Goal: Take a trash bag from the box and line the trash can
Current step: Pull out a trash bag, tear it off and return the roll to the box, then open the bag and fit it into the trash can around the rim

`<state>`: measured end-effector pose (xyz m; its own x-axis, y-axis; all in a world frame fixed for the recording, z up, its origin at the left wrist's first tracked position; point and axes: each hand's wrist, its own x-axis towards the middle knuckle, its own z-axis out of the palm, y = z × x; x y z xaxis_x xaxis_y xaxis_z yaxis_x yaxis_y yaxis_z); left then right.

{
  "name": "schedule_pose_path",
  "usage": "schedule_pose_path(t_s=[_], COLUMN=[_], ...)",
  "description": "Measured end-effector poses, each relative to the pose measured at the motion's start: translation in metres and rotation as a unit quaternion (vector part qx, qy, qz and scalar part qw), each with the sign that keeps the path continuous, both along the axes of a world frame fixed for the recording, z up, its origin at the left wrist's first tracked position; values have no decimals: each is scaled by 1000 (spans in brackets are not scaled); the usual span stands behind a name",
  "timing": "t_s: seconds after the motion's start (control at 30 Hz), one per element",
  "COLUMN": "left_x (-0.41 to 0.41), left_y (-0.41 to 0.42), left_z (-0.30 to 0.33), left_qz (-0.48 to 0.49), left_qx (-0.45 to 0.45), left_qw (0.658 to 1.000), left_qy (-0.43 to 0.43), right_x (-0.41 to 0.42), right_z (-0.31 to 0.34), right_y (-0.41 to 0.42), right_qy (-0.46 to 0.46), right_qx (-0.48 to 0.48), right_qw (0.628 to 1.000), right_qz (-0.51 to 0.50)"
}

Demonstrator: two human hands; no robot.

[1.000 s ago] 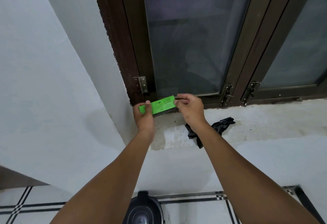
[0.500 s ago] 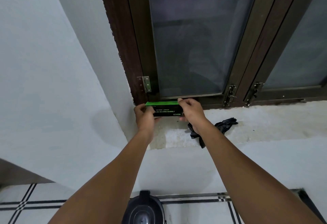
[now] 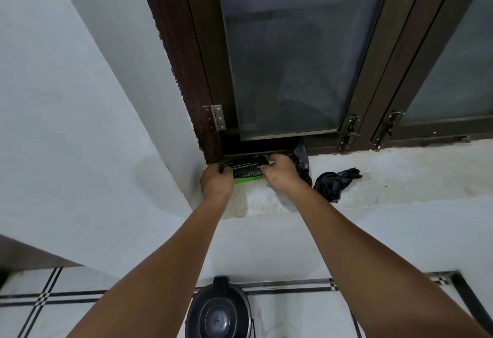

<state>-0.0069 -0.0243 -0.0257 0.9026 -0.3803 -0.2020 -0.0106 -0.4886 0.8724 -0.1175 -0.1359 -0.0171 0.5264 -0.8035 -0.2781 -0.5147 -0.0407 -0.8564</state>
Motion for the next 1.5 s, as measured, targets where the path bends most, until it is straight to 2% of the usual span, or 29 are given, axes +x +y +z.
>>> schedule_pose_path(t_s=[0.07,0.17,0.23,0.27,0.33,0.43,0.5,0.6,0.67,0.77,0.9,1.07,1.17,1.3,1.4,1.5], left_x=[-6,-20,-33,-41,-55,-71,-81,-94,-100,-105,-102,-92,-90,-89,-86,-79], left_y=[2,1,-6,-10,-18,-33,-42,-47,-42,-26,10,81,133,196,237,264], left_z=[1,3,5,7,10,9,4,-4,-6,-3,15,32,35,34,41,49], left_qz=[-10,-10,-28,-45,-81,-129,-158,-162,-156,-154,-122,-116,-132,-132,-114,-73], left_qx=[20,20,-5,-22,-46,-44,-18,6,-6,-36,-131,-205,-206,-182,-178,-207], left_qw=[999,990,984,982,980,985,985,987,987,984,963,952,952,962,966,953], left_qy=[-36,-137,-176,-183,-176,-103,-60,-10,27,86,199,196,186,154,152,208], right_x=[-4,-20,-37,-46,-61,-77,-85,-95,-99,-103,-109,-109,-107,-104,-102,-102], right_z=[3,14,20,24,28,31,27,15,10,5,8,9,4,2,7,1], right_y=[2,8,7,5,-1,-6,-6,0,6,19,54,117,168,234,265,281], right_qy=[-5,-49,-16,29,146,278,342,393,362,266,139,40,-26,-121,-136,-88], right_qx=[-47,-231,-355,-380,-366,-276,-243,-253,-297,-358,-394,-282,-185,-78,5,51], right_qw=[999,972,934,924,919,918,899,863,867,885,902,952,978,987,987,976], right_qz=[10,-20,-31,-20,14,59,123,191,174,134,106,108,93,74,85,195])
